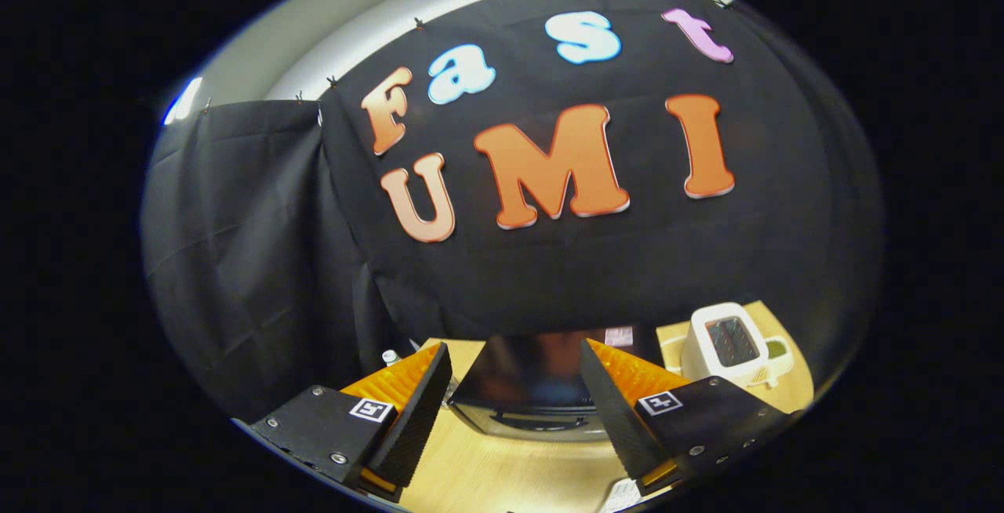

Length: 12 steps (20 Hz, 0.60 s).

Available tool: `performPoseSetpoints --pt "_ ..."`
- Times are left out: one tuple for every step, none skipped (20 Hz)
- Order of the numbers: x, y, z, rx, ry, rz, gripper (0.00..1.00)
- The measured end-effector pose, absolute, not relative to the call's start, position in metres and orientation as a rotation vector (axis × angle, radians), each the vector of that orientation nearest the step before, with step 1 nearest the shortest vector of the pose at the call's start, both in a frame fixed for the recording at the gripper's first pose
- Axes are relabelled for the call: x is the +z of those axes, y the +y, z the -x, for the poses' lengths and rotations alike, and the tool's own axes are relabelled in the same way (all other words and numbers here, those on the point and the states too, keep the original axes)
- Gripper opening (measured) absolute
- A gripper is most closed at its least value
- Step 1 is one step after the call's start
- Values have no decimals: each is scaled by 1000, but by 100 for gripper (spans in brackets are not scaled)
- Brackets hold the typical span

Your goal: Open the toaster oven, put the food inside, and close the toaster oven door.

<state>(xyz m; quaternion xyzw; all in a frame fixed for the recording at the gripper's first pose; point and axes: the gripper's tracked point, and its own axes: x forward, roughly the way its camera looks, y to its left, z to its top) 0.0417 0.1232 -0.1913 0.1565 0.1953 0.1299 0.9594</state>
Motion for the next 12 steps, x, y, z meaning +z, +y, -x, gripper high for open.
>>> performPoseSetpoints --pt "-174 115 -43 257 357 -289 97" --pt "-157 106 -44 247 320 -259 98" --pt "-139 96 -45 235 285 -227 98" --pt "-124 88 -45 224 258 -202 98" --pt "-108 80 -44 219 219 -179 98" --pt "-89 72 -47 207 180 -158 99" --pt "-72 65 -47 196 144 -139 99" --pt "-58 59 -47 184 113 -131 99" --pt "-46 54 -46 172 95 -136 99" --pt "-37 50 -46 162 83 -140 99" --pt "-27 45 -44 156 62 -138 98" --pt "-15 39 -44 150 33 -131 98"
